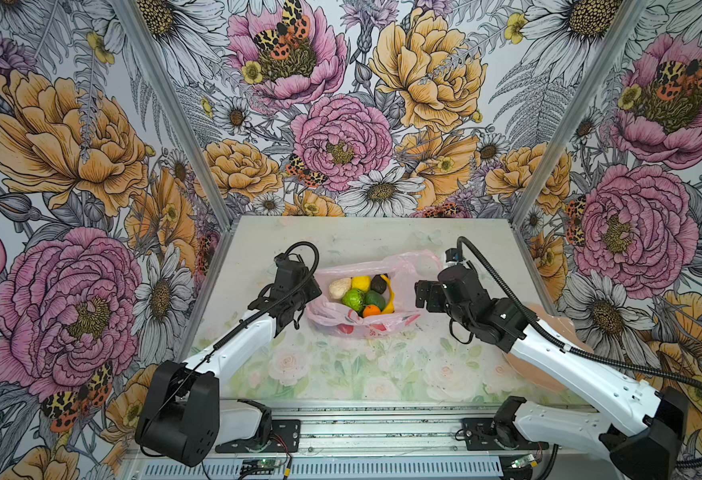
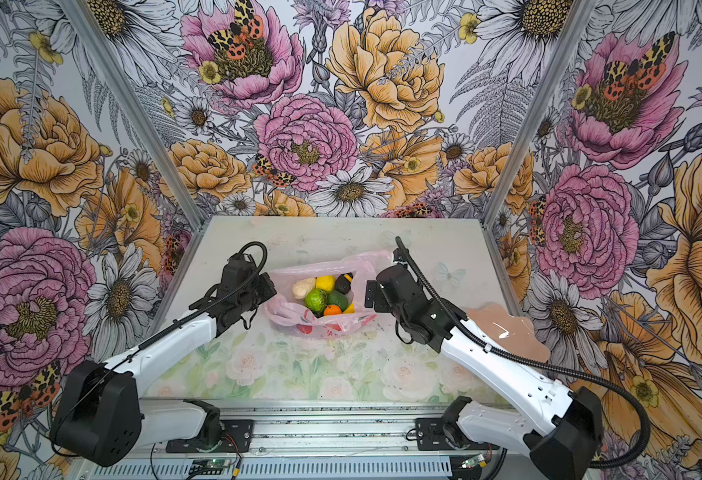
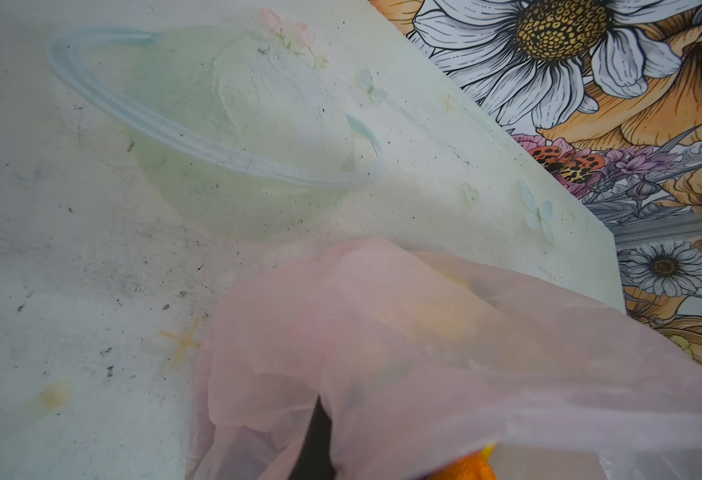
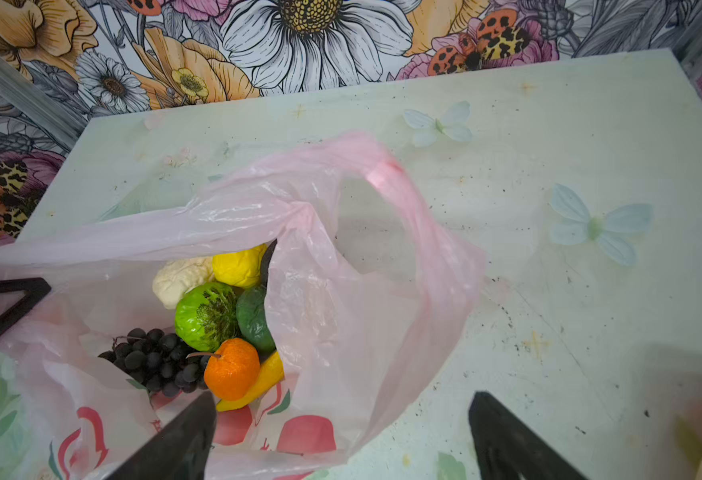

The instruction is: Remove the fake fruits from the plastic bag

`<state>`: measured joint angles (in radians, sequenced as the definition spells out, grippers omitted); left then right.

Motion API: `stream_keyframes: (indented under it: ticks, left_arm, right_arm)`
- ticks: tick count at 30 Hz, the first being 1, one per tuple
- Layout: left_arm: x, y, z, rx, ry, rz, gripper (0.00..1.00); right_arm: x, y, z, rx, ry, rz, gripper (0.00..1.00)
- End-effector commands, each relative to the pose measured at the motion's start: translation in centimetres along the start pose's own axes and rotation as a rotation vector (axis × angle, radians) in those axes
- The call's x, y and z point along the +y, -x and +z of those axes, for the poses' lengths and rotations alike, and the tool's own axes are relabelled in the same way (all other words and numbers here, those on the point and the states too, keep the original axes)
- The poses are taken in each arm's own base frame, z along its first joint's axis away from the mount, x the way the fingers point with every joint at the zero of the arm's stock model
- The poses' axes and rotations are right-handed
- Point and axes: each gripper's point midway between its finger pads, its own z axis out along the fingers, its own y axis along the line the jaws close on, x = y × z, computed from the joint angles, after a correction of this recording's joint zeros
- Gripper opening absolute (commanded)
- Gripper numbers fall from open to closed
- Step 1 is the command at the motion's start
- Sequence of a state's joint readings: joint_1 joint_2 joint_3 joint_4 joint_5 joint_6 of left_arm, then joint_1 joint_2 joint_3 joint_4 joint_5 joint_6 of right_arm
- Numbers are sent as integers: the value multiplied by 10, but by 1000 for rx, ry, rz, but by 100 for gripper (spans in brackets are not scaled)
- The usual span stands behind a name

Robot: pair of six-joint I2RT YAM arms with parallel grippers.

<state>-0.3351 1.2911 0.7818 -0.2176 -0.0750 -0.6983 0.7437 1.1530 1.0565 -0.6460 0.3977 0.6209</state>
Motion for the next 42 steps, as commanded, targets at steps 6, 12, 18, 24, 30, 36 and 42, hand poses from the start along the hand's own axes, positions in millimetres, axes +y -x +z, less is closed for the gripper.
stream_keyframes:
  ticks: [6, 12, 18, 24, 30, 36, 42]
  left_arm:
    - [-8, 8, -1, -13, 14, 48, 0]
    - [-8, 6, 4, 9, 29, 67, 0]
    - [-9, 0, 15, 56, 44, 93, 0]
    - [-2, 2, 22, 75, 73, 98, 0]
    - [16, 15, 30, 72, 109, 58, 0]
    - [35, 29, 39, 73, 144, 33, 0]
    - [54, 49, 49, 59, 192, -15, 0]
  right_arm:
    - [29, -12, 52, 128, -90, -214, 100]
    - [40, -23, 103, 230, -75, -236, 99]
    - [29, -34, 148, 311, -74, -184, 94]
    - [52, -33, 158, 318, 100, -141, 45]
    - [72, -23, 135, 271, 295, -87, 0]
    - [86, -12, 95, 194, 541, -15, 0]
    - [78, -1, 71, 78, 747, 154, 0]
